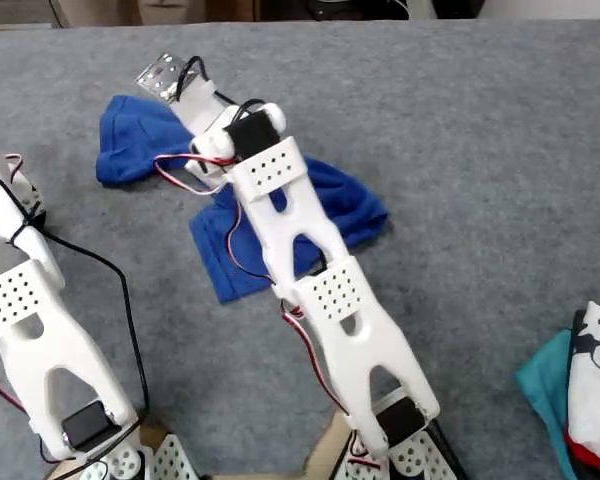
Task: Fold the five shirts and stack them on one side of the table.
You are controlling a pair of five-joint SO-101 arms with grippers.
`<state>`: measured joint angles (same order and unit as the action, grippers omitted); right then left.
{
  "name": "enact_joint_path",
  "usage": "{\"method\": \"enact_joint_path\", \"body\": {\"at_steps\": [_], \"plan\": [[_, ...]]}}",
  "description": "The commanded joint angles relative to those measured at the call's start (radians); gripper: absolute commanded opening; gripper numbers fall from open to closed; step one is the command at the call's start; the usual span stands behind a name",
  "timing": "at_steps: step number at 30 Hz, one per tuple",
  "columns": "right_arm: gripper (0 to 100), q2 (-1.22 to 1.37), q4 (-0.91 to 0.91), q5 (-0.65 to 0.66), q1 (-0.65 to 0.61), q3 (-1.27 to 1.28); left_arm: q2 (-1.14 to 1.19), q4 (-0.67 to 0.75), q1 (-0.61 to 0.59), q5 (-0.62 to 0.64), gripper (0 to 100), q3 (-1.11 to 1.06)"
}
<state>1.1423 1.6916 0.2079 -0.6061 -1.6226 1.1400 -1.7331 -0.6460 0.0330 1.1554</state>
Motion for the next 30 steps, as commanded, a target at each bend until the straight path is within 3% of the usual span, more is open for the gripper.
{"method": "enact_joint_path", "body": {"at_steps": [1, 4, 9, 18, 26, 30], "plan": [[0.5, -0.113, 0.002, 0.000, 0.030, -0.048, -0.076, -0.026, 0.006, -0.025, 2, -0.201], [0.5, -0.139, 0.000, 0.000, 0.047, -0.048, -0.160, -0.026, 0.021, -0.055, 2, -0.318], [0.5, -0.194, 0.005, 0.000, 0.045, -0.048, -0.308, -0.025, 0.074, -0.049, 2, -0.331], [0.5, -0.249, 0.037, 0.006, 0.067, -0.047, -0.570, -0.025, 0.215, 0.097, 2, -0.434], [0.5, -0.249, 0.054, 0.006, 0.111, -0.047, -0.588, -0.018, 0.353, 0.253, 2, -0.520], [0.5, -0.249, 0.055, 0.006, 0.127, -0.047, -0.585, -0.018, 0.345, 0.301, 11, -0.442]]}}
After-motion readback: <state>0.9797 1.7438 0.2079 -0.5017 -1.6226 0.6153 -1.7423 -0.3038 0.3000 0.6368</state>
